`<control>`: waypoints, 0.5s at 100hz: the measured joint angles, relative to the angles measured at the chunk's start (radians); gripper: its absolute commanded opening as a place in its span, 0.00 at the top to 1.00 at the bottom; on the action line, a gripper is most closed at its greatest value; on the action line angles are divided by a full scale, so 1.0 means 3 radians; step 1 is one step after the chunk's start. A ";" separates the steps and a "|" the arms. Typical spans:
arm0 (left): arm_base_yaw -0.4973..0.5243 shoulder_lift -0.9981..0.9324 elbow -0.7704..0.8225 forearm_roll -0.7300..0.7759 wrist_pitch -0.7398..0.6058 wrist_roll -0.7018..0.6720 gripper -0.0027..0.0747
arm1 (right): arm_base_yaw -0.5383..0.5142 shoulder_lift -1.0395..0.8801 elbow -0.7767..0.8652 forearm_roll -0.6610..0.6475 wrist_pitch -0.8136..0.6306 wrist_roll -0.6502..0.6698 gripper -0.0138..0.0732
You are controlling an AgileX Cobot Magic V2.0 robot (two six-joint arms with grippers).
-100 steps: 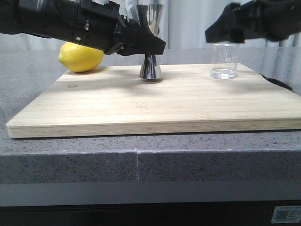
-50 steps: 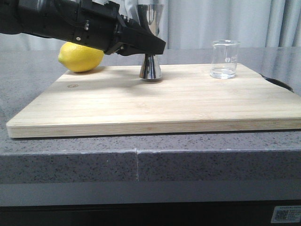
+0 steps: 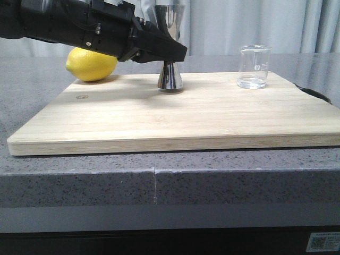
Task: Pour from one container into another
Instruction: 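Open the right gripper and lift it away from the beaker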
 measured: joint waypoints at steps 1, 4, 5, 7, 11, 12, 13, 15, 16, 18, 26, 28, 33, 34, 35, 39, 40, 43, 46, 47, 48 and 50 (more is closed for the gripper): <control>0.0000 0.0000 0.0000 0.0000 0.0000 0.0000 0.99 | 0.0000 0.0000 0.0000 0.0000 0.0000 0.0000 0.21; 0.0000 0.0000 0.0000 0.0000 0.0000 0.0000 0.99 | 0.0000 0.0000 0.0000 0.0000 0.0000 0.0000 0.21; 0.0000 0.0000 0.0000 0.0000 0.0000 0.0000 0.99 | 0.0000 0.0000 0.0000 0.0000 0.0000 0.0000 0.21; 0.0000 0.0000 0.0000 0.0000 0.0000 0.0000 0.99 | 0.0000 0.0000 0.0002 0.0000 0.0000 0.0000 0.21; 0.0000 0.0000 0.0000 0.0000 0.0000 0.0000 0.99 | 0.0000 0.0000 0.0002 -0.0006 0.0001 0.0000 0.21; 0.0000 0.0000 0.0000 0.0000 0.0000 0.0000 0.99 | 0.0000 0.0000 0.0002 -0.0006 0.0007 0.0000 0.21; 0.0000 0.0000 0.0000 0.0000 0.0000 0.0000 0.99 | 0.0000 0.0000 0.0002 -0.0006 0.0007 0.0000 0.21; 0.0000 0.0000 0.0000 0.0000 0.0000 0.0000 0.99 | 0.0000 0.0000 0.0002 -0.0006 0.0007 0.0000 0.21; 0.0000 0.0000 0.0000 0.0000 0.0000 0.0000 0.99 | 0.0000 0.0000 0.0002 -0.0006 0.0007 0.0000 0.21; 0.0000 0.0000 0.0000 0.0000 0.0000 0.0000 0.99 | 0.0000 0.0000 0.0002 -0.0006 0.0007 0.0000 0.21; 0.0000 0.0000 0.0000 0.0000 0.0000 0.0000 0.99 | 0.0000 0.0000 0.0002 -0.0006 0.0020 0.0000 0.21; 0.0000 0.0000 0.0000 0.0000 0.0000 0.0000 0.99 | 0.0000 0.0000 0.0002 -0.0006 0.0020 0.0000 0.21; 0.0000 0.0000 0.0000 0.0000 0.0000 0.0000 0.99 | 0.0000 0.0000 0.0002 -0.0006 0.0027 0.0000 0.21; 0.0000 0.0000 0.0000 0.0000 0.0000 0.0000 0.99 | 0.0000 0.0000 0.0002 -0.0006 0.0027 0.0000 0.21; 0.0000 0.0000 0.0000 0.0000 0.0000 0.0000 0.99 | 0.0000 0.0000 0.0002 -0.0006 0.0027 0.0000 0.21; 0.0000 0.0000 0.0000 0.0000 0.0000 0.0000 0.99 | 0.0000 0.0000 0.0002 -0.0006 0.0034 0.0000 0.21; 0.0000 0.0000 0.0000 0.0000 0.0000 0.0000 0.99 | 0.0000 0.0000 0.0002 -0.0006 0.0033 0.0000 0.21; 0.0000 0.0000 0.0000 0.0000 0.0000 0.0000 0.99 | 0.0000 0.0000 0.0002 -0.0006 0.0035 0.0000 0.21; 0.0000 0.0000 0.0000 0.0000 0.0000 0.0000 0.99 | 0.0000 0.0000 0.0002 -0.0006 0.0042 0.0000 0.21; 0.0000 0.0000 0.0000 0.0000 0.0000 0.0000 0.99 | 0.0000 0.0000 0.0002 -0.0006 0.0042 0.0000 0.21; 0.0000 0.0000 0.0000 0.0000 0.0000 0.0000 0.99 | 0.0000 0.0000 0.0002 -0.0006 0.0044 0.0000 0.21; 0.0000 0.0000 0.0000 0.0000 0.0000 0.0000 0.99 | 0.0000 0.0000 0.0002 -0.0006 0.0050 0.0000 0.21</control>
